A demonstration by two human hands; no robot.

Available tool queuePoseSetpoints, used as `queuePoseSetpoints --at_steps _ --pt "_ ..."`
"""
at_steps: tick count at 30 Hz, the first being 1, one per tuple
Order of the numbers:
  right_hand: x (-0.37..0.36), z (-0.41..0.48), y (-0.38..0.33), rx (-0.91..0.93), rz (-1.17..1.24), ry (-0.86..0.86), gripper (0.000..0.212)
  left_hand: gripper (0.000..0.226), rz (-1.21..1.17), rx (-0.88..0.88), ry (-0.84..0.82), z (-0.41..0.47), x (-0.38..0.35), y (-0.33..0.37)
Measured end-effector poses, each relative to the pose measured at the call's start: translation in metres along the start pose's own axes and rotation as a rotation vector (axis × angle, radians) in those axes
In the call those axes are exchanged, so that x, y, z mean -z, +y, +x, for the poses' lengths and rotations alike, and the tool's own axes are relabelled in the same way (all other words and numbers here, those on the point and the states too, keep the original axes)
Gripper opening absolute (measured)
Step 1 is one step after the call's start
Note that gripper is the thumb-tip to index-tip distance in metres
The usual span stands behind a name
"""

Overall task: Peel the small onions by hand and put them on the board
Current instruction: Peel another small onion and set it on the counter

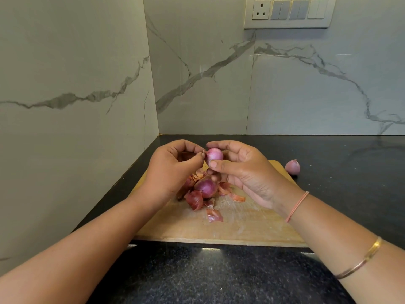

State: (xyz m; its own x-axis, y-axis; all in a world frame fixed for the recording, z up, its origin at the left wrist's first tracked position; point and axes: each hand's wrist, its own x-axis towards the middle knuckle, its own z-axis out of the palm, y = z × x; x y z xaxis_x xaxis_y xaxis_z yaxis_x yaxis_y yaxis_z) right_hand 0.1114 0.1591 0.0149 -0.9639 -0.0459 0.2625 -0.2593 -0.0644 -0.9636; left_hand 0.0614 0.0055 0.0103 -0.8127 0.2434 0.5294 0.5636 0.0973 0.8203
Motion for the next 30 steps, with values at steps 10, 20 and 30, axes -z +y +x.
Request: queuePoseSetpoints --at_steps 10,20,30 --pt "-0.002 0.002 -0.001 -0.027 0.021 0.015 0.018 0.006 0.237 -0.15 0.014 -0.001 -0.002 -0.003" --pt "0.0 0.001 -0.002 -0.056 0.084 -0.006 0.021 0.015 0.176 -0.01 0.078 0.007 0.007 -0.008" --pt "0.0 0.001 -0.002 -0.007 0.126 0.03 0.024 0.027 -0.068 -0.038 0.006 -0.001 0.002 0.001"
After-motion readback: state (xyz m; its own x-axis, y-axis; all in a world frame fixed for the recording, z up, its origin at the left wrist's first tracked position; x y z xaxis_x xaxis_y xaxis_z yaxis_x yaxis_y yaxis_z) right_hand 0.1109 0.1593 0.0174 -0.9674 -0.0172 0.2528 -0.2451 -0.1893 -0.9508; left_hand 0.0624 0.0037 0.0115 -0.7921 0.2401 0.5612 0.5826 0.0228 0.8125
